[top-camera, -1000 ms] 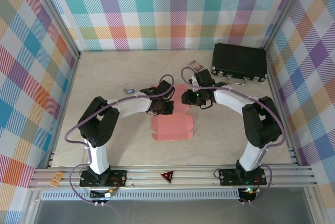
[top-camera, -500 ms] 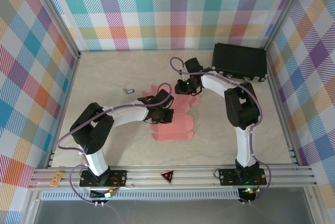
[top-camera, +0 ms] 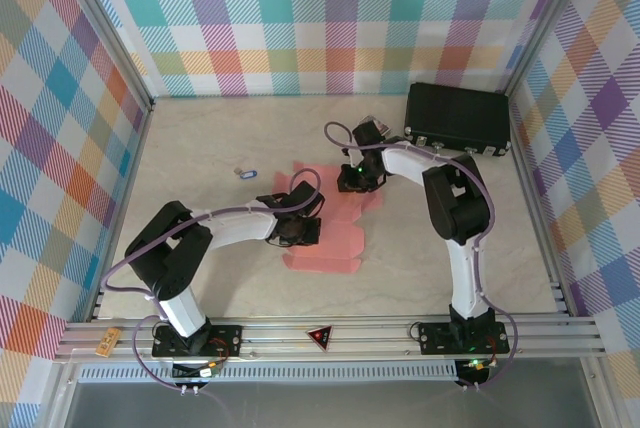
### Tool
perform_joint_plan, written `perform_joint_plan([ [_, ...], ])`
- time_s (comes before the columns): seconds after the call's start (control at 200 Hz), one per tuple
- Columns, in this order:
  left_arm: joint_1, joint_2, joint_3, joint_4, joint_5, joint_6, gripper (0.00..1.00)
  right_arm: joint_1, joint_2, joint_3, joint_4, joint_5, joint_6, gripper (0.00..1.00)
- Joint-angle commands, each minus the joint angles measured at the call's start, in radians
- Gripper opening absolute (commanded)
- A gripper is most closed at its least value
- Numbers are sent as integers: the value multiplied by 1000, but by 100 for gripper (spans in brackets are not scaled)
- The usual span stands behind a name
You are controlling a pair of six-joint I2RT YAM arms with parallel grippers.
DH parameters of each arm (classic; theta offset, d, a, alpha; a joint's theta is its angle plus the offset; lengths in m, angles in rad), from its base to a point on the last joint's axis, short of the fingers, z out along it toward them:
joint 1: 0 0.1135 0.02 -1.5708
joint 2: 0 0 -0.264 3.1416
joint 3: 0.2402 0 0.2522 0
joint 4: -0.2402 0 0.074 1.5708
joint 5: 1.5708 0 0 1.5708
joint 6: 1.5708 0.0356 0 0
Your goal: Fold the paper box
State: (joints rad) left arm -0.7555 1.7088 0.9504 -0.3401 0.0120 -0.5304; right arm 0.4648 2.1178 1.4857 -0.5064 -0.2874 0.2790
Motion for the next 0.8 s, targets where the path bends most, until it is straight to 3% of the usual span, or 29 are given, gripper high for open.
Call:
perform_joint_plan([
  [0.0,24,-12,-21,-46,-56,26,0,2,-61,-101,-36,52,14,18],
  [0.445,96,62,67,-68,-55,133,0,64,-315,-374,62,56,86,20],
  [0.63,94,53,61,-73,-52,140,0,41,-378,-327,52,97,62,27],
  [0.795,94,45,45,-65,-41,141,0,-10,-311,-203,-3,118,-22,31],
])
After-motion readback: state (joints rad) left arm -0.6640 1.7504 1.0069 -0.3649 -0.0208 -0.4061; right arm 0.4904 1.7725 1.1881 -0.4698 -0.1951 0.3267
